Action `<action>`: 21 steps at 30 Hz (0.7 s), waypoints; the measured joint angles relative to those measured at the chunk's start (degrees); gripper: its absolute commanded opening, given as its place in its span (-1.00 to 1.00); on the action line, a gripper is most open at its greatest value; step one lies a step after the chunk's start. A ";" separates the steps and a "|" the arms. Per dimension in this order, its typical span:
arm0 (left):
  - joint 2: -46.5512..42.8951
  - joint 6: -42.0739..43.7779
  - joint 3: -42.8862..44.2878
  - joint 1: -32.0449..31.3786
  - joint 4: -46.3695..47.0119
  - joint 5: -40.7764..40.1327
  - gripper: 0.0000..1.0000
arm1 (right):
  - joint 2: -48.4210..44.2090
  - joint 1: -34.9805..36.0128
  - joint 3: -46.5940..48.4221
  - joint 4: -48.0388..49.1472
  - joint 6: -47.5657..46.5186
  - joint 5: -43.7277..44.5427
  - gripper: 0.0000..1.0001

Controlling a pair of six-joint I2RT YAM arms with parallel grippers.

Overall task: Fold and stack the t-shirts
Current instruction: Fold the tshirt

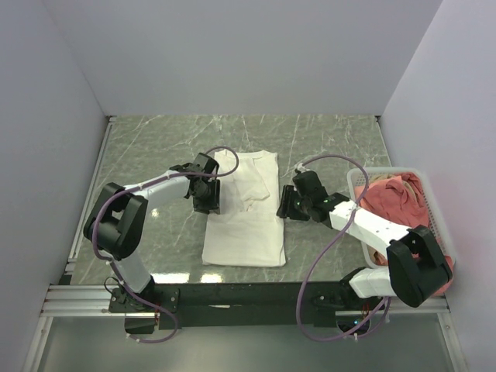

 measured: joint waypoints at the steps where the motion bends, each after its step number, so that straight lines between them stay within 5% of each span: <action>1: 0.00 -0.04 0.00 0.00 0.09 0.09 -0.16 | 0.09 0.04 0.00 0.02 0.00 0.02 0.09; 16: 0.00 -0.26 0.00 0.00 0.35 0.70 -0.85 | 3.93 1.92 0.00 1.31 0.00 0.85 0.14; 21: 0.00 -0.22 0.00 -0.02 0.37 0.92 -0.99 | 4.90 2.84 0.00 1.77 0.22 1.38 0.01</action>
